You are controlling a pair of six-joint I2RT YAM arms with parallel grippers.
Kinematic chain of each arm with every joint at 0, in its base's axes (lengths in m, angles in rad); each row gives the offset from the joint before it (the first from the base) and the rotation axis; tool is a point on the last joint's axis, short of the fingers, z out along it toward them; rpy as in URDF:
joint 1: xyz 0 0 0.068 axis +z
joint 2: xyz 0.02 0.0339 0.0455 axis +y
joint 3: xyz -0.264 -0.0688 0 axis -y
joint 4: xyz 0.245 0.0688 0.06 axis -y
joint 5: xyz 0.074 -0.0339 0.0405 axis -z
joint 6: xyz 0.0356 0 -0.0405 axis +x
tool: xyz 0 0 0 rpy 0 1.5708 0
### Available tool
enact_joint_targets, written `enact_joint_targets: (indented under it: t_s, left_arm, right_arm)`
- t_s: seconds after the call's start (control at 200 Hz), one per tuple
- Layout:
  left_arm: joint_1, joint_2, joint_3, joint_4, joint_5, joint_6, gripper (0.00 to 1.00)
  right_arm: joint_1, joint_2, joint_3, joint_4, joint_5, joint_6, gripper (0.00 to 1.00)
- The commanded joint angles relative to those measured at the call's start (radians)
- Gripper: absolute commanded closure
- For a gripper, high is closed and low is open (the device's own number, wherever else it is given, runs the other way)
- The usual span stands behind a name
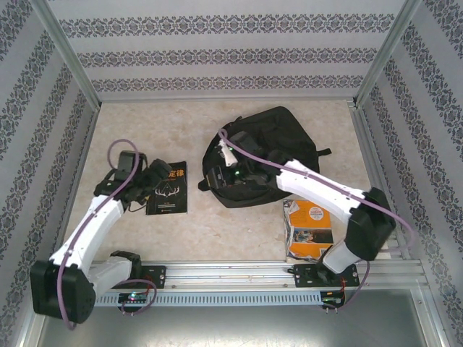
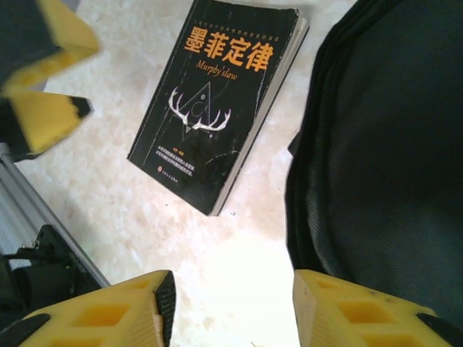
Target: Pack the student bag
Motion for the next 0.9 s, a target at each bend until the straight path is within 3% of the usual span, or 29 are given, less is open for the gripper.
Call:
enact_joint_targets:
  t_s: [0.0,0.19,0.315,0.475,0.724,0.894]
  left_arm:
    - [0.07,0.095,0.004,-0.123,-0.025,0.09,0.0]
    - [0.148,0.254,0.033,-0.078,-0.039,0.099,0.0]
    - [0.197,0.304,0.024,-0.036,0.002,0.039,0.0]
    - [0.204,0.319,-0.05,0.079,0.055,-0.047,0.0]
    - [0.203,0.4,-0.119,0.225,0.135,-0.109,0.0]
    - [0.201,0.409,-0.16,0.327,0.175,-0.108,0.0]
  right_arm:
    - [0.051,0.1,0.087,-0.013,0.103,0.119,0.56]
    - [0.096,0.302,0.236,-0.022,0.183,0.267,0.58]
    - [0.16,0.437,0.369,-0.077,0.34,0.334,0.51]
    - [0.16,0.595,0.535,-0.159,0.395,0.402,0.48]
    - [0.127,0.748,0.687,-0.196,0.367,0.394,0.47]
    - [0.115,0.822,0.756,-0.172,0.231,0.355,0.48]
